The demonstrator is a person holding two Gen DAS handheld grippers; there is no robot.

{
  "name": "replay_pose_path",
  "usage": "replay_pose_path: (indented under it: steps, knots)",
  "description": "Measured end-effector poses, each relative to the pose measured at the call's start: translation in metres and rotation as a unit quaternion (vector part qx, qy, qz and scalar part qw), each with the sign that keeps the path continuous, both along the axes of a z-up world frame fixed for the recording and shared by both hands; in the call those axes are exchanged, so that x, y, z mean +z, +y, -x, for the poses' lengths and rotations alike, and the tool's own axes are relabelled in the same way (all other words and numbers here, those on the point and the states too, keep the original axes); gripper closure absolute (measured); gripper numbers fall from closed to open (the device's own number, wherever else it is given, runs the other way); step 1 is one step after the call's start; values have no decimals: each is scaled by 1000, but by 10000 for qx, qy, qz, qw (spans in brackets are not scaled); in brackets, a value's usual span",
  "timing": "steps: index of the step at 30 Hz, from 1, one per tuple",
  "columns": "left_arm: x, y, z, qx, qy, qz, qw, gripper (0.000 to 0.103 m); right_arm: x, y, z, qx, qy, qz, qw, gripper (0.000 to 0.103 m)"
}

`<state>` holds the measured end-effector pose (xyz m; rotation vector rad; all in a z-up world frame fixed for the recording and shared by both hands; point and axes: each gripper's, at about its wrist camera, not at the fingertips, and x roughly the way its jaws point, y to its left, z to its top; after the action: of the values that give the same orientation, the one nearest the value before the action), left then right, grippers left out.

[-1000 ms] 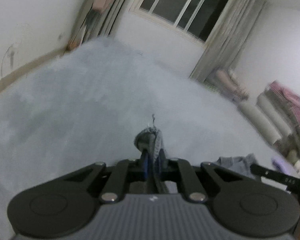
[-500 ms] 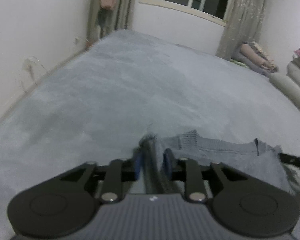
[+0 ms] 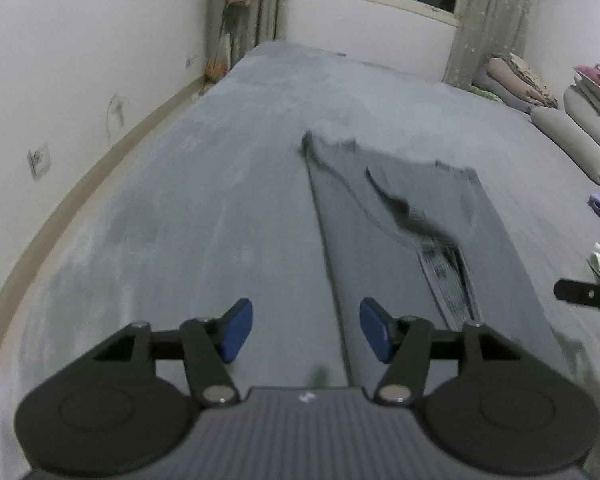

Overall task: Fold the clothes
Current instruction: 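Grasp the sweater hem with the right gripper while the left gripper grasps beside it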

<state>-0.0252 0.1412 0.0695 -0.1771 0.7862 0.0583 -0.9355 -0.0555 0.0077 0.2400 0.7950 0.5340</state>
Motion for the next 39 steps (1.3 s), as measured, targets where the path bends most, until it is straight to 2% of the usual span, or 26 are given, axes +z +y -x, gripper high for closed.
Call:
replay_pose_path:
  steps: [4,8,12,16,19,20,22,23,24,26,31,34,39]
  knots:
    - [-9,-12,37,-4,154,180,9997,45,0,-3,55,104,75,22,9999,38]
    - [-14,-26,56,59,90,-19,9999,42,-3,-9,96,32,68,90,9999,38]
    - [-25,-42,86,38,181,56,9998,41,-7,-15,131,-107,-19,180,9998,38]
    - [-29,-57,119,-97,61,-81,9999,41,-7,-20,173,101,-329,253,9991,38]
    - [-34,-65,130,-130,49,-239,9996,44,-16,-16,185,210,-318,354,9986,42]
    - [-36,-68,132,-131,51,-301,9994,45,-19,-13,186,192,-343,425,9983,46]
    - [-38,-72,136,-134,9,-410,9991,54,-25,-8,188,156,-391,567,9975,63]
    - [-39,-74,138,-136,-12,-465,9988,71,-28,-6,190,138,-415,637,9970,71]
    - [-40,-75,139,-132,-20,-493,9987,84,-31,-3,191,120,-439,708,9965,87]
    - [-41,-74,140,-131,-13,-401,9991,98,-32,-7,190,38,-411,654,9970,91]
    - [-28,-63,145,-138,-7,-206,9997,100,-19,-22,195,-17,-425,404,9983,95]
    - [-14,-58,151,-148,-118,-260,9995,100,-8,-31,201,-21,-482,279,9984,96]
    - [-29,-51,147,-71,75,-305,9995,100,-27,-31,192,-40,-212,315,9993,96]
